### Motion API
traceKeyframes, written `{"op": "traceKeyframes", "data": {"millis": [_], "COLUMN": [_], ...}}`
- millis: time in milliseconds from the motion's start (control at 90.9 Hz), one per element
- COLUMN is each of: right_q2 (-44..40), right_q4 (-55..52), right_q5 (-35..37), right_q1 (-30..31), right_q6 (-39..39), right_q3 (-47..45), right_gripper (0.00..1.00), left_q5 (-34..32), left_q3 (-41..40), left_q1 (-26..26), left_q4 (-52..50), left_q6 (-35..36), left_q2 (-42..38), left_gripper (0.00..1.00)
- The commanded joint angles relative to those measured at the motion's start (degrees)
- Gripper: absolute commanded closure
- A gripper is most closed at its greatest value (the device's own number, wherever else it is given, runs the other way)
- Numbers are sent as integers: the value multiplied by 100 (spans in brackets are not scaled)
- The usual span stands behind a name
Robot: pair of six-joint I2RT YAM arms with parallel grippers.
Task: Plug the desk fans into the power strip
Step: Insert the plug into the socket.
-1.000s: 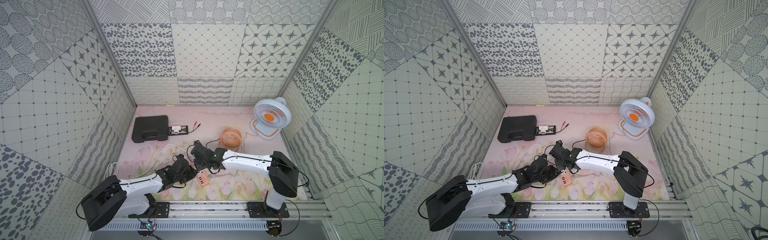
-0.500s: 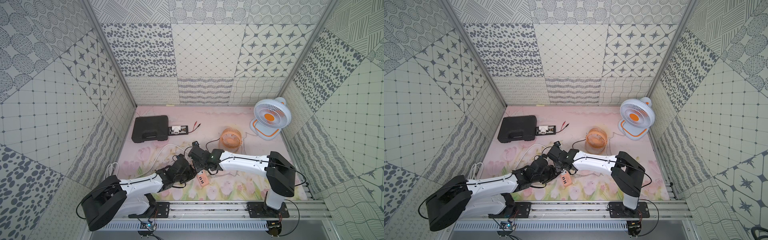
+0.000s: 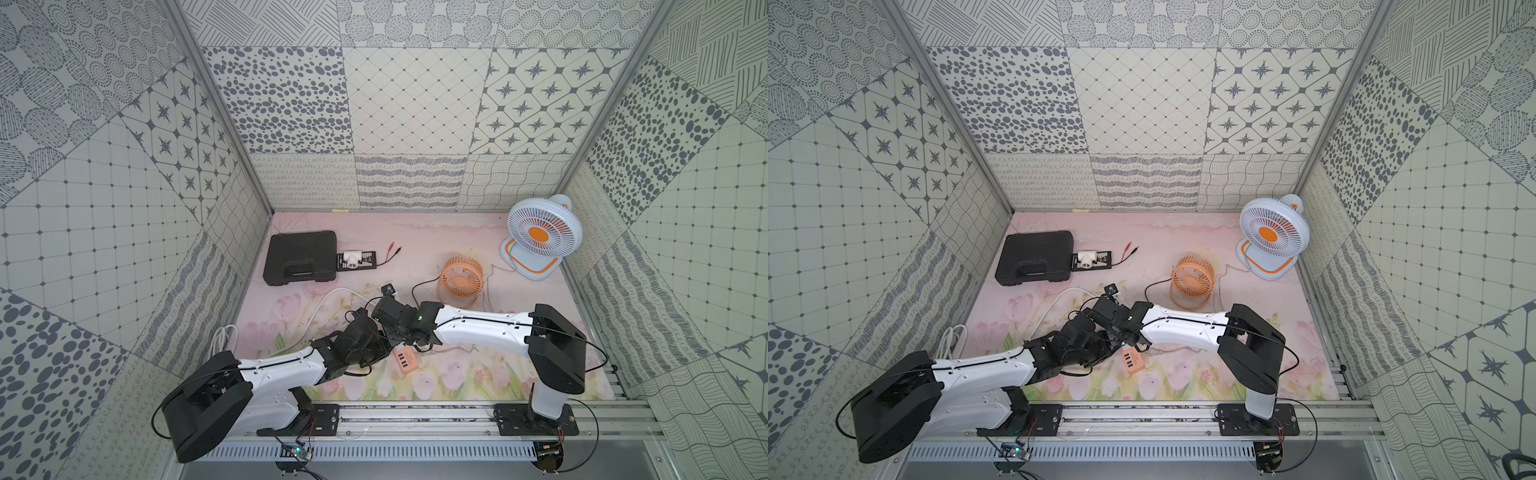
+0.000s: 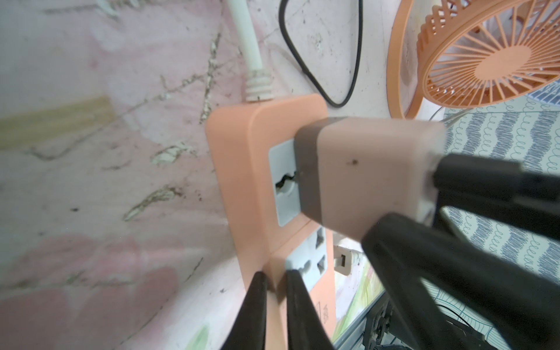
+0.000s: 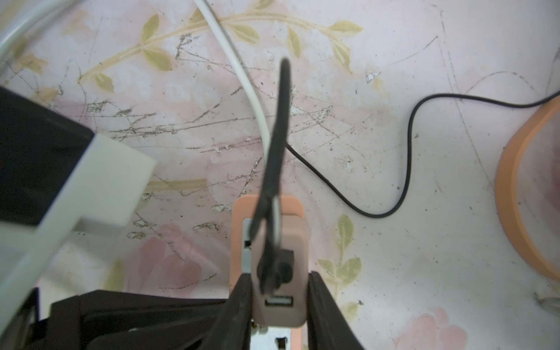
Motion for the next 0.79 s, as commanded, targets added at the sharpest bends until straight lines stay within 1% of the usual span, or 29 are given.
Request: {"op": "traceKeyframes", "data": {"millis": [0,99,297,561,693,781], "right_q2": [693,833,1076,1242,1437,1433], "right_q4": [-312,-315,-344,-478,-466,-386], "right_q5": [-728,-1262,-1730,-1791,-2103,-2162], "right_q1": [37,-30,-142,-119,-200,-202], "right_q6": [129,257,512,372,456,546], "right_q3": [-314,-454,-594,-242,-332,-446], "right_gripper": [100,100,100,100,100,100], "left_q5": [-315,-314,-491,-609,-788,-800], "left_q3": [-72,-65,70,136,208,241], "left_q1": [40,39,38,43,53,77], "left_q4": [-657,-668,-992,-1141,-1457,-1541], "left_q6": [128,152,236,211,160,136], "left_q2": [70,79,50,34,94,168], "left_gripper": [83,83,83,82,83,84]}}
